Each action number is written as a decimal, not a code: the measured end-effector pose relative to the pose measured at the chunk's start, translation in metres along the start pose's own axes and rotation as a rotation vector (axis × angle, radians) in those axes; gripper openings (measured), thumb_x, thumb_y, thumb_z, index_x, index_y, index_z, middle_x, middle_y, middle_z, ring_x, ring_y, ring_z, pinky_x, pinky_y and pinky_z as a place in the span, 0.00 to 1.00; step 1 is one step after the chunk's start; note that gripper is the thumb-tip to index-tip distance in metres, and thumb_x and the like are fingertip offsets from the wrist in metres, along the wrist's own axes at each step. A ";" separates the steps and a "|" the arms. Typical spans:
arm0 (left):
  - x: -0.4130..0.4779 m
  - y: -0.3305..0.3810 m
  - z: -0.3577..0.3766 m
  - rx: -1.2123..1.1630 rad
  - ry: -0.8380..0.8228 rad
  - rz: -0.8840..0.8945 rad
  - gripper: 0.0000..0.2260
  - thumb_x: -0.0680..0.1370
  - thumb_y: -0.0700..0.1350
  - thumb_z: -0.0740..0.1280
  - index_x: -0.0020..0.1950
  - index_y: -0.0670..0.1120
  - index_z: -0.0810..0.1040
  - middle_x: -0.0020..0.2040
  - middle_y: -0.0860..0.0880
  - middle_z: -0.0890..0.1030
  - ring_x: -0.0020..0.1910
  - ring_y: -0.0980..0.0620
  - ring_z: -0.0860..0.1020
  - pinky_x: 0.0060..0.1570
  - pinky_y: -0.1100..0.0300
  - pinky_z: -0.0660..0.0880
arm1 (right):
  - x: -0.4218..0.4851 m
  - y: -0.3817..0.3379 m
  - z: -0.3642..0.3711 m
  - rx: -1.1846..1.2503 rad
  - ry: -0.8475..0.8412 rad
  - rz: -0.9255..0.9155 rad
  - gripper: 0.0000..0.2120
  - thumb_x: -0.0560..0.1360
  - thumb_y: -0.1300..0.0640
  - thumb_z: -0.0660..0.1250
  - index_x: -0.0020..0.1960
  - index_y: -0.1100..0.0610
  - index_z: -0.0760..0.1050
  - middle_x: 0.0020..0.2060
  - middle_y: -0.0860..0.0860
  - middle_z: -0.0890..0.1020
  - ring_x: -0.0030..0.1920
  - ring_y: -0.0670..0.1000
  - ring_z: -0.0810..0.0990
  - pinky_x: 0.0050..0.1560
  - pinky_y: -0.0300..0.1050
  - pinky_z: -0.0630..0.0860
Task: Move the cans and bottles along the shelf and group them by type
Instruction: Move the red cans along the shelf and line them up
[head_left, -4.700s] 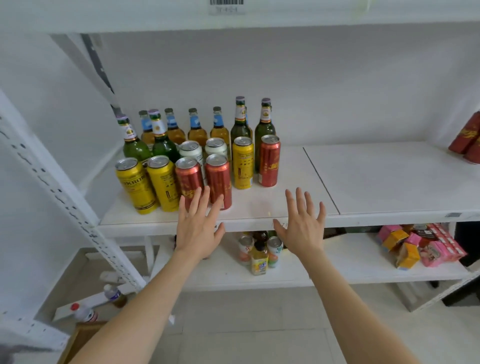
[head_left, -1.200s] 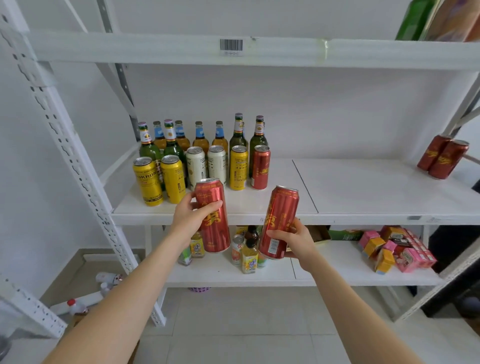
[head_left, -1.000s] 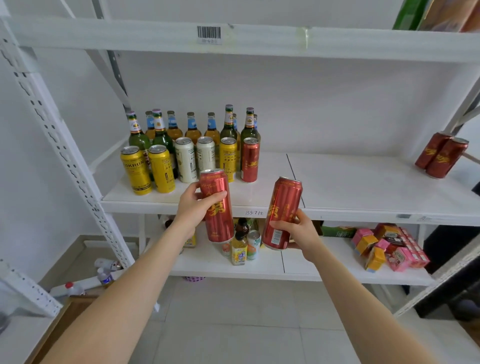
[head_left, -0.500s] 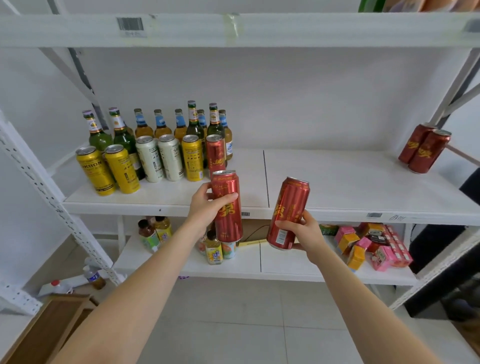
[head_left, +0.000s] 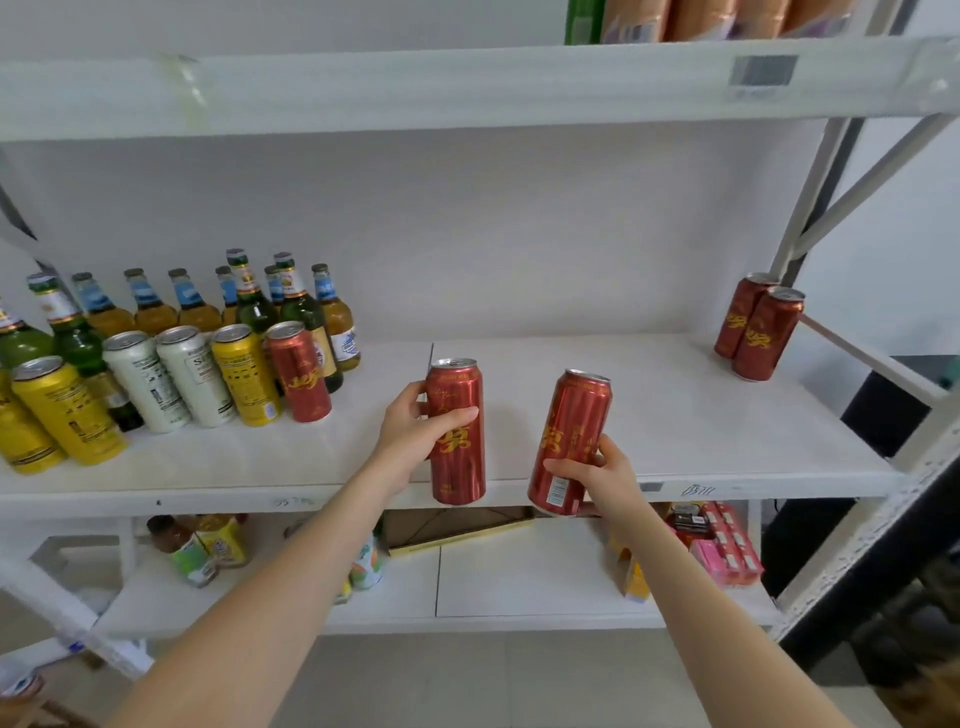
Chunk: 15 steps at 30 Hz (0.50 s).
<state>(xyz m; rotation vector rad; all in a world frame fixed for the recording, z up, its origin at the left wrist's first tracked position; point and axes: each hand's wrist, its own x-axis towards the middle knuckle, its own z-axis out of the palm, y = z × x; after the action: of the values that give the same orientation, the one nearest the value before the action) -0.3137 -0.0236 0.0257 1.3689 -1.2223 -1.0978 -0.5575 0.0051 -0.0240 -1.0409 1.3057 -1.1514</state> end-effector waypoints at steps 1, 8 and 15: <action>0.002 0.002 0.013 0.002 0.002 -0.002 0.28 0.67 0.52 0.79 0.64 0.55 0.71 0.60 0.49 0.79 0.59 0.47 0.78 0.58 0.44 0.77 | 0.004 -0.001 -0.012 -0.008 -0.001 -0.004 0.27 0.67 0.60 0.78 0.62 0.51 0.72 0.53 0.51 0.82 0.52 0.54 0.82 0.51 0.57 0.81; -0.005 0.016 0.130 -0.024 0.014 -0.007 0.26 0.66 0.53 0.80 0.60 0.58 0.72 0.57 0.51 0.80 0.56 0.50 0.79 0.49 0.51 0.78 | 0.019 -0.008 -0.125 -0.016 -0.024 -0.024 0.24 0.66 0.62 0.79 0.56 0.50 0.73 0.51 0.51 0.83 0.49 0.53 0.84 0.48 0.53 0.82; -0.026 0.023 0.246 -0.048 0.027 -0.021 0.26 0.66 0.51 0.80 0.59 0.59 0.73 0.57 0.50 0.81 0.55 0.50 0.80 0.50 0.50 0.79 | 0.016 -0.014 -0.241 -0.050 -0.067 -0.025 0.24 0.66 0.60 0.79 0.57 0.49 0.73 0.49 0.50 0.84 0.46 0.50 0.85 0.43 0.47 0.81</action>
<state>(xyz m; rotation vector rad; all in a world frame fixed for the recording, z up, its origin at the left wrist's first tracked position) -0.5620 -0.0199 0.0165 1.3579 -1.1576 -1.1134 -0.7990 0.0029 -0.0182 -1.1261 1.2773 -1.0975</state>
